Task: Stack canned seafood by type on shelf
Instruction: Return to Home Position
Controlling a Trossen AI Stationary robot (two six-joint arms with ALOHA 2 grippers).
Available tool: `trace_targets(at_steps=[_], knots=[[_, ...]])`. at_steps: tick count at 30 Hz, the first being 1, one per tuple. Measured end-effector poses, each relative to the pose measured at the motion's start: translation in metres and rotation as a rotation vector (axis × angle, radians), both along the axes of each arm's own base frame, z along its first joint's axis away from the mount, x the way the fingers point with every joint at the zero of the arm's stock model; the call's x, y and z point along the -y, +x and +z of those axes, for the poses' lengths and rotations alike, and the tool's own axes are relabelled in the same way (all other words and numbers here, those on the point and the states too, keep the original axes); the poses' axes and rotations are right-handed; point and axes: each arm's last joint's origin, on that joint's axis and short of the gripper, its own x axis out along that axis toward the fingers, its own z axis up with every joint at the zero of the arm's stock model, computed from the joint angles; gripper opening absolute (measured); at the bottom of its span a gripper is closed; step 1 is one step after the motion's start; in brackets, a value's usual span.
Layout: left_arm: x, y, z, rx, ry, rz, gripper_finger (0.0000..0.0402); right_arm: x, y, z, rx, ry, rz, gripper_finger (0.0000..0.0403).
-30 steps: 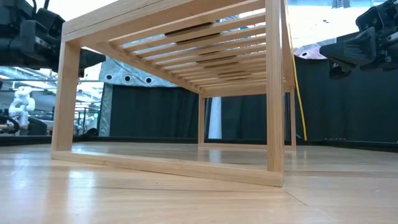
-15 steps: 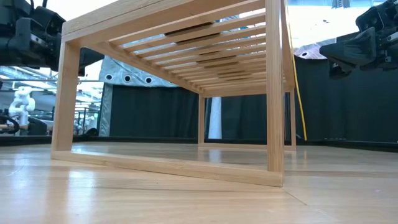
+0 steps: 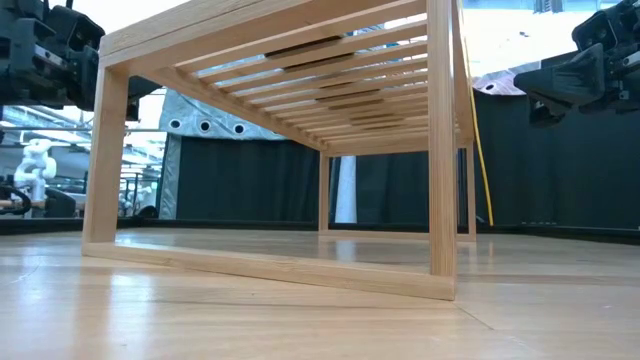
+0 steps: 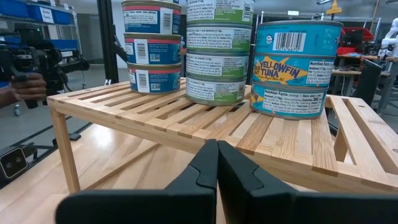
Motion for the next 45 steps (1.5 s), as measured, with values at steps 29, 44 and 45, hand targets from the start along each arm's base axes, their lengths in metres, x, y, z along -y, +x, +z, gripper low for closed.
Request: trace_targets(at_steps=[29, 44, 45], knots=[[-0.0005, 0.0001, -0.0005, -0.003, 0.001, 0.016, 0.0008, 0.0000, 0.0000, -0.0001, 0.000, 0.000, 0.000, 0.0000], [0.0048, 0.0004, 0.0000, -0.001, -0.070, -0.065, 0.0003, 0.0000, 0.0000, -0.0001, -0.001, 0.000, 0.000, 0.0000], [0.0050, 0.0004, -0.0002, -0.002, -0.066, -0.057, 0.0003, 0.0000, 0.0000, -0.0001, -0.001, 0.000, 0.000, 0.0000]])
